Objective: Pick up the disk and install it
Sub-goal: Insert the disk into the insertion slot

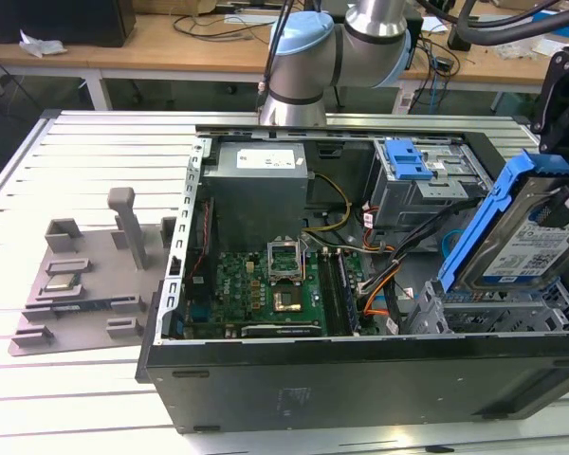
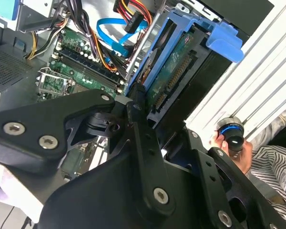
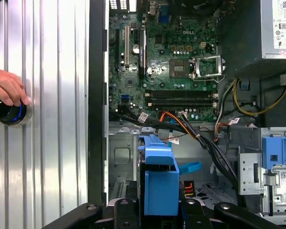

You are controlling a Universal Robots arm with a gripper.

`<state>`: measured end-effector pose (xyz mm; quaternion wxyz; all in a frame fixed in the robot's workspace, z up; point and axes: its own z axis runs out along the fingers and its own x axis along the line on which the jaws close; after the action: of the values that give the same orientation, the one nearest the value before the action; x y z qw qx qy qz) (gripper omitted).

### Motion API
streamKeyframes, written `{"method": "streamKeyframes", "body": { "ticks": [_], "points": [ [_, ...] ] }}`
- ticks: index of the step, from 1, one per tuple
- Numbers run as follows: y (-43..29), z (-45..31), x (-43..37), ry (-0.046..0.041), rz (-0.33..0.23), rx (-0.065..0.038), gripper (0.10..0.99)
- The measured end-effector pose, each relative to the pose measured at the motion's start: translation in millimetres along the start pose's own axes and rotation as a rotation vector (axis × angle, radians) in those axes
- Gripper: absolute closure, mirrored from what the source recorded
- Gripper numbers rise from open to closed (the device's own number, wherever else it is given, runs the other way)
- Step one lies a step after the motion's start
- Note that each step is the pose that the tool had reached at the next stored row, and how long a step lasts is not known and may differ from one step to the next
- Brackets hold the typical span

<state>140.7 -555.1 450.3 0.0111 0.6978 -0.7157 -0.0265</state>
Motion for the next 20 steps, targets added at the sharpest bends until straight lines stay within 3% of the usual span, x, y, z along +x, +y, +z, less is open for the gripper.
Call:
{"method": "streamKeyframes", "body": {
  "ticks": [4, 12, 20],
  "points": [
    [-0.1, 2.9, -3.2, 0.0001, 0.0, 0.0, 0.722],
    [-0.9, 16.7, -1.4, 0.0016, 0.0, 0.0, 0.722],
    [-1.1, 20.9, -1.3, 0.0015, 0.0, 0.0, 0.722]
  ]
}}
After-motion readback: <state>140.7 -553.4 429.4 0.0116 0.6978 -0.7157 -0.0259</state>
